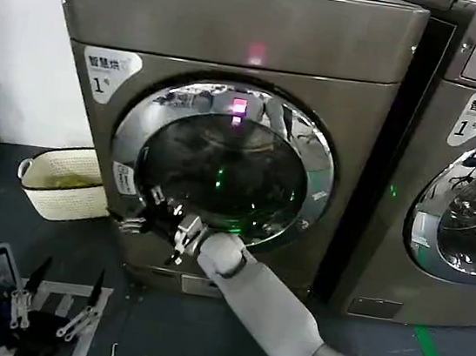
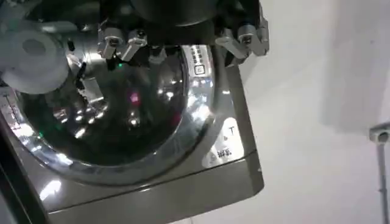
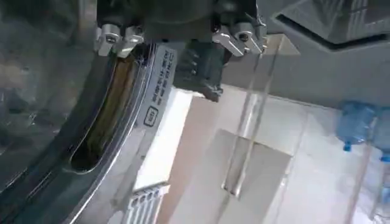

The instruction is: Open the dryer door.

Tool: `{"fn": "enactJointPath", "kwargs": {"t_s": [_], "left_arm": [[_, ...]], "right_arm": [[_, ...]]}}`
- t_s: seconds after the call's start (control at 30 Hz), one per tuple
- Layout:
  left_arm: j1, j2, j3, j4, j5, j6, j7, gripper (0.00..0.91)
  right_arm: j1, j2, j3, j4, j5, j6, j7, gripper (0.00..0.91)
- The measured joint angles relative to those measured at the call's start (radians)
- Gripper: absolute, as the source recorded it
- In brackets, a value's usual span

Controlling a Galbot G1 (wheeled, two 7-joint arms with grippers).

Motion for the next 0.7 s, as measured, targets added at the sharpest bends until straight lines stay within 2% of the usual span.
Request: {"fn": "enactJointPath", "kwargs": {"t_s": [0.13, 0.37, 0.7], "left_arm": [[-0.011, 0.002, -0.02, 0.003, -0.014, 0.009, 0.0, 0.907], [-0.03, 0.011, -0.072, 0.013, -0.073, 0.046, 0.001, 0.907], [-0.074, 0.04, -0.175, 0.035, -0.183, 0.101, 0.031, 0.907]], "right_arm": [[0.0, -0.026, -0.012, 0.006, 0.055, 0.052, -0.091, 0.907], [-0.011, -0.09, -0.023, 0.058, 0.145, 0.091, -0.219, 0.907], [-0.041, -0.222, 0.014, 0.161, 0.297, 0.113, -0.475, 0.907]]}}
